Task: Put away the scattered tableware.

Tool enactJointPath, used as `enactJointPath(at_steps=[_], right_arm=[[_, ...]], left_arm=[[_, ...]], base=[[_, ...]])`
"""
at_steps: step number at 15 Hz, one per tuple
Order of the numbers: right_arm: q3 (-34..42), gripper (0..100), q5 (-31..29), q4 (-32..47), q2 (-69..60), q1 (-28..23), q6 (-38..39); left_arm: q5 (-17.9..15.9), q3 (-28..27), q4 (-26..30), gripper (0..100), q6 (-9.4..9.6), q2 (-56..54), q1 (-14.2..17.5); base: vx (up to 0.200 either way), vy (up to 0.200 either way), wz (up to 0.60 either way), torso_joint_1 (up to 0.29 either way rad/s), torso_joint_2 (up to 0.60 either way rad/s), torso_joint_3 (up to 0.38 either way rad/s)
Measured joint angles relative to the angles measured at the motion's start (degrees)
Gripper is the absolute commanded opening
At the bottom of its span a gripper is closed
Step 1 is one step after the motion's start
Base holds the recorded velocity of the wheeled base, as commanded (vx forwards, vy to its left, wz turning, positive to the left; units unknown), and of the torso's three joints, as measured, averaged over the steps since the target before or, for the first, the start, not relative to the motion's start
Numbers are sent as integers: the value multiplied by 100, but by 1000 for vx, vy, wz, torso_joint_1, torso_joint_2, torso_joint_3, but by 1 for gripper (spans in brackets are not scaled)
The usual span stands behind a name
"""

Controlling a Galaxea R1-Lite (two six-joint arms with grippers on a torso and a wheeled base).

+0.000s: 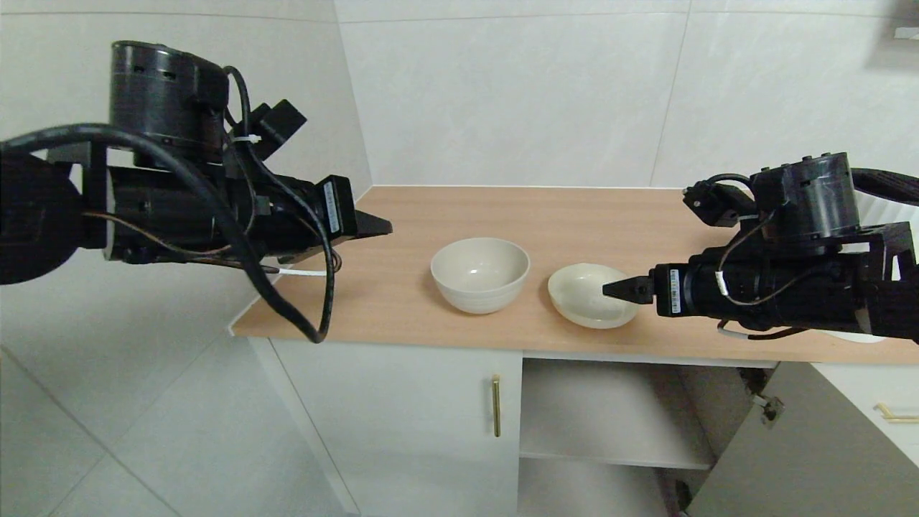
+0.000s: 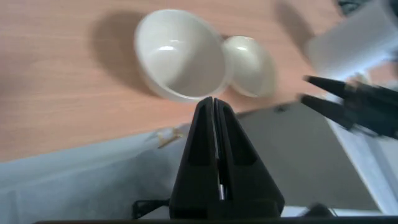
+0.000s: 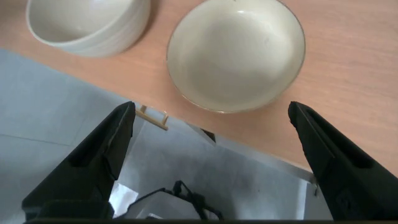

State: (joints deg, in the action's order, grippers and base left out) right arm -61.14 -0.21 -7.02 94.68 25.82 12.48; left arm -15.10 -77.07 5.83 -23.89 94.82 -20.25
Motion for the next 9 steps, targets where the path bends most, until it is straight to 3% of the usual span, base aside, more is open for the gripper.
enactJointPath(at_steps=[6,7,9], right_arm=[[-30,100,-247,-149,-17,15,112],[-33,100,-257,-149,-20,11,174],[-33,100,-301,-173,-22,6,218]], left_arm=[[282,22,-2,100,0,247,-39],[435,26,-6,100,0,293,-80],[1054,17,-151,100,-20,496,-244]], base=[[0,0,0,0,0,0],[0,0,0,0,0,0],[0,0,0,0,0,0]])
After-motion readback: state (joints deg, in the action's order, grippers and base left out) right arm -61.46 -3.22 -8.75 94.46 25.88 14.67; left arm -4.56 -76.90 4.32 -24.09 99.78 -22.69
